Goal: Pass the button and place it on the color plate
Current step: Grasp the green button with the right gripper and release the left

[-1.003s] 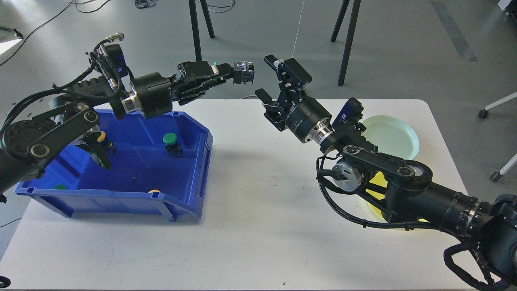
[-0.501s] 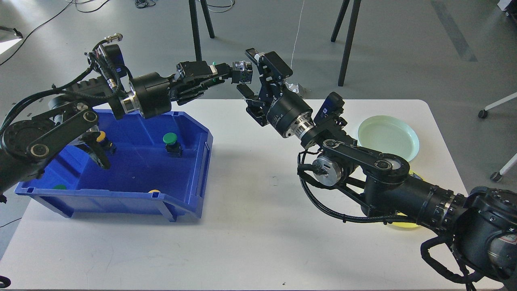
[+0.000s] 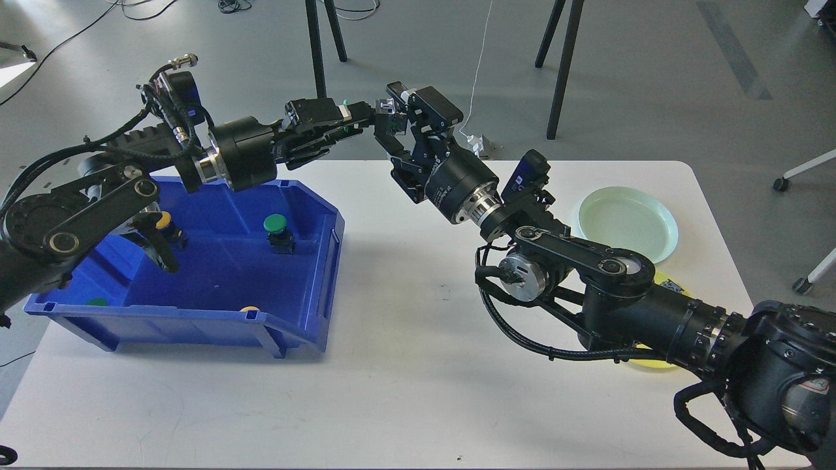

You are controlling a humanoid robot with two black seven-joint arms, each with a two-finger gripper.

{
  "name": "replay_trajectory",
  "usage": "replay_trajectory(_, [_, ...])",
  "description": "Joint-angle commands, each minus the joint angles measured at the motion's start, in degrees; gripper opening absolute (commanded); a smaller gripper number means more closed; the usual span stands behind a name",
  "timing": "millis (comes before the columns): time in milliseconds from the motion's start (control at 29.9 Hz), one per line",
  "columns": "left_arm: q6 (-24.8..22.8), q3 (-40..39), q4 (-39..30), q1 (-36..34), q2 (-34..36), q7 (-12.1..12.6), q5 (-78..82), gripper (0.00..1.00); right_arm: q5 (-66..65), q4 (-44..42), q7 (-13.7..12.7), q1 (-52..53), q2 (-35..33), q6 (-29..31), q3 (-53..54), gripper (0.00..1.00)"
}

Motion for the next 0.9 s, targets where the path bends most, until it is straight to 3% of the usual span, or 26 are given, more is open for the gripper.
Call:
replay_trajectory(0, [0.00,0.00,0.13,0.03,-0.09,0.00,-0.04,0.22,-0.27,0.00,0.00,-0.09,0.00,-0.01,-0.17,0.47])
replay_trajectory(201, [0.00,0.00,0.66,0.03,-0.09,0.00,-0.04,0.25,-0.62,0.00,0.00,0.08,0.00,-0.01,-0.35,0.09])
replay_trajectory(267, [0.00,0.00,0.66,0.03,-0.09,0.00,-0.04,0.27,-0.71,0.00,0.00,0.70,0.00,-0.01,-0.61,0.04])
replay_trajectory(334, [0.00,-0.09,0.66,0.03,-0.09,0.00,-0.21,0.38,-0.71,0.00,0.00,0.87,0.00,-0.01,-0.87,0.03])
replay_trajectory(401, [0.00,-0.26,0.74,0.11,-0.09,0.00,-0.82,0.62,-0.62,0.09,0.00,0.96,0.00,-0.01,-0.96,0.02])
replay_trajectory(535, [0.00,-0.53,0.83,0.38,-0.17,0.00,-1.70,0.93,-0.71,0.18,0.00,1.05,0.00,-0.01,-1.05,0.01])
replay_trajectory(668, [0.00,-0.53,0.83,0.38,-0.26,0.00,-1.97,0.98,-0.71,0.35,0.00,0.96,-0.09,-0.01,-1.05,0.01])
replay_trajectory(869, [0.00,-0.61,1.18,0.47,-0.26,0.00,-2.14,0.99,-0.62,0.79,0.00,0.26,-1.49,-0.01,-0.52,0.01])
